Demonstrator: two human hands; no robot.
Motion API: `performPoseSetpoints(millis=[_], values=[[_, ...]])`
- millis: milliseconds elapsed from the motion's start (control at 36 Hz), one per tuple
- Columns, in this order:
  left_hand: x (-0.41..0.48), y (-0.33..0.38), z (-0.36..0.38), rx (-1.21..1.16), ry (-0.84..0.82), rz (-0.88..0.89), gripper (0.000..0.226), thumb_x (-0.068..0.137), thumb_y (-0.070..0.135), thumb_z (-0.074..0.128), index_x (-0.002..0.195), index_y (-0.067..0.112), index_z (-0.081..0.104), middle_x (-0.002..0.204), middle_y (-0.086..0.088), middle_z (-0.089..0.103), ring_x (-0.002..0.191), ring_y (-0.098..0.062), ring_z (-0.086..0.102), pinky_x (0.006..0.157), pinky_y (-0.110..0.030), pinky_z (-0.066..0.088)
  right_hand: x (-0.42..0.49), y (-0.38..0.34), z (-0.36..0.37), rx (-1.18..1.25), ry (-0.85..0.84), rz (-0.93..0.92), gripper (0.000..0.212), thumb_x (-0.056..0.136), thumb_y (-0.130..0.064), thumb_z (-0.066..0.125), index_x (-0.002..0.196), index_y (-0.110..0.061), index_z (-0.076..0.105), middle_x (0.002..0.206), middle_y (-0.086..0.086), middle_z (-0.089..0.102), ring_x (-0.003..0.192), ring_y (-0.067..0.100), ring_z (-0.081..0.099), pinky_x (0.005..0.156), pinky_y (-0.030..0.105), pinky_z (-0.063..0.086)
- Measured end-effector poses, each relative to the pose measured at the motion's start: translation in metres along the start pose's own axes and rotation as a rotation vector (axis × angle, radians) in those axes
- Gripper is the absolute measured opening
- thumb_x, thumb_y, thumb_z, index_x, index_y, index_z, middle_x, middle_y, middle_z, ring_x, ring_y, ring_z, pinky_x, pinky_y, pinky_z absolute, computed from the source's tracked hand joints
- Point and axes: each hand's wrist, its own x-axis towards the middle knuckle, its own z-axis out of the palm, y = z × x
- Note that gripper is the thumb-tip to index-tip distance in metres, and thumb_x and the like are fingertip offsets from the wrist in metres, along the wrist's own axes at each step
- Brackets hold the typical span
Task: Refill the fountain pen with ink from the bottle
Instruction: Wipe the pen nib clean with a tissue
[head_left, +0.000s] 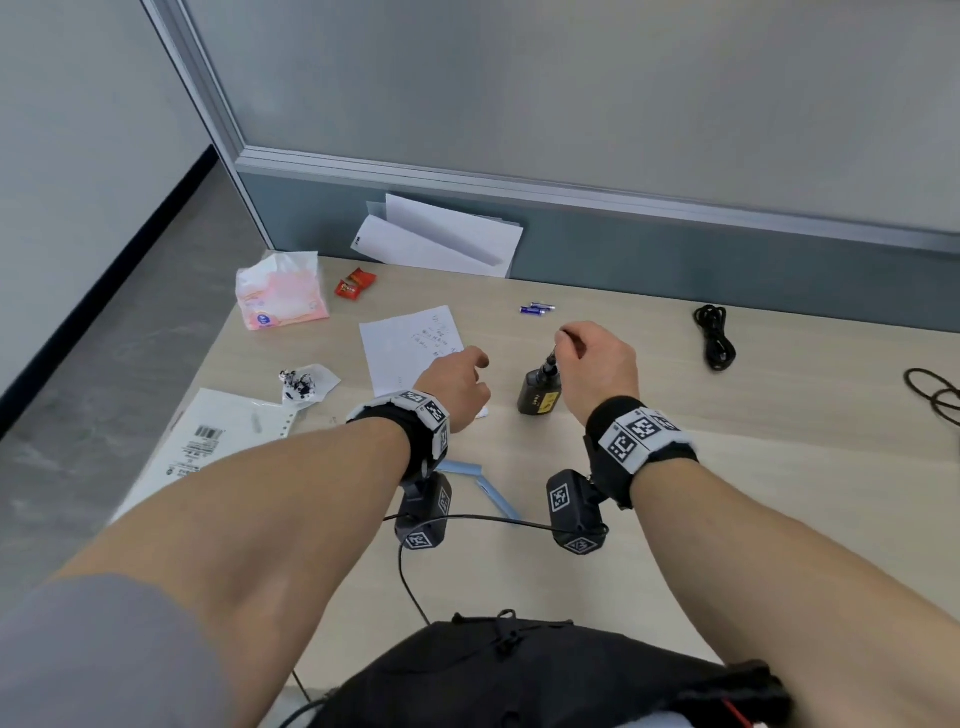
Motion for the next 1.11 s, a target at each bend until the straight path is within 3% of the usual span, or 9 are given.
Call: performPoseSetpoints(millis=[222, 361, 500, 639, 833, 1111], values=[[-0.007, -0.017, -0.003, -0.009, 0.007, -0.032, 0.037, 0.094, 0.019, 0.049, 0.131, 0.017, 0.049, 0.121, -0.005, 0.06, 0.111, -0.024, 0.054, 0.095, -0.034, 0.044, -0.005, 0.003, 0.008, -0.052, -0.049, 0.044, 0.022, 0.095, -0.022, 0.047, 0.1, -0.015, 0.067, 0.095, 0.003, 0.067, 0.089, 0.022, 0.059, 0.086, 0.037, 0.05], [-0.008, -0.03, -0.004, 0.012, 0.023, -0.064, 0.037, 0.093, 0.019, 0.049, 0.13, 0.016, 0.049, 0.12, -0.005, 0.061, 0.11, -0.024, 0.055, 0.089, -0.03, 0.042, -0.011, 0.009, 0.016, -0.06, -0.08, 0.059, 0.022, 0.095, -0.022, 0.047, 0.099, -0.014, 0.067, 0.095, 0.005, 0.068, 0.089, 0.024, 0.059, 0.085, 0.036, 0.049], [0.006, -0.032, -0.007, -0.026, 0.083, -0.144, 0.037, 0.089, 0.021, 0.048, 0.126, 0.019, 0.052, 0.115, -0.003, 0.063, 0.104, -0.024, 0.056, 0.08, -0.029, 0.043, -0.01, 0.028, 0.016, -0.162, -0.049, 0.093, 0.024, 0.095, -0.023, 0.045, 0.097, -0.014, 0.067, 0.095, 0.006, 0.066, 0.08, 0.02, 0.05, 0.073, 0.026, 0.038], [0.015, -0.03, -0.001, -0.079, 0.126, -0.171, 0.036, 0.087, 0.022, 0.05, 0.122, 0.017, 0.054, 0.11, -0.004, 0.065, 0.095, -0.022, 0.055, 0.074, -0.026, 0.036, -0.01, 0.042, 0.02, -0.256, -0.02, 0.179, 0.028, 0.096, -0.026, 0.042, 0.096, -0.014, 0.067, 0.097, 0.009, 0.063, 0.077, 0.021, 0.047, 0.069, 0.027, 0.034], [0.016, -0.067, -0.016, -0.083, 0.172, -0.261, 0.037, 0.087, 0.024, 0.05, 0.124, 0.017, 0.054, 0.114, -0.005, 0.064, 0.106, -0.025, 0.056, 0.079, -0.027, 0.038, 0.004, 0.002, 0.063, -0.224, -0.095, 0.183, 0.029, 0.097, -0.025, 0.039, 0.101, -0.011, 0.065, 0.105, 0.011, 0.061, 0.086, 0.025, 0.054, 0.074, 0.032, 0.042], [0.013, -0.093, -0.017, -0.112, 0.205, -0.313, 0.037, 0.087, 0.023, 0.051, 0.124, 0.016, 0.055, 0.117, -0.004, 0.063, 0.108, -0.025, 0.056, 0.084, -0.031, 0.043, 0.019, -0.022, 0.091, -0.218, -0.122, 0.139, 0.03, 0.098, -0.025, 0.038, 0.108, -0.011, 0.063, 0.116, 0.011, 0.055, 0.087, 0.026, 0.052, 0.074, 0.03, 0.035]])
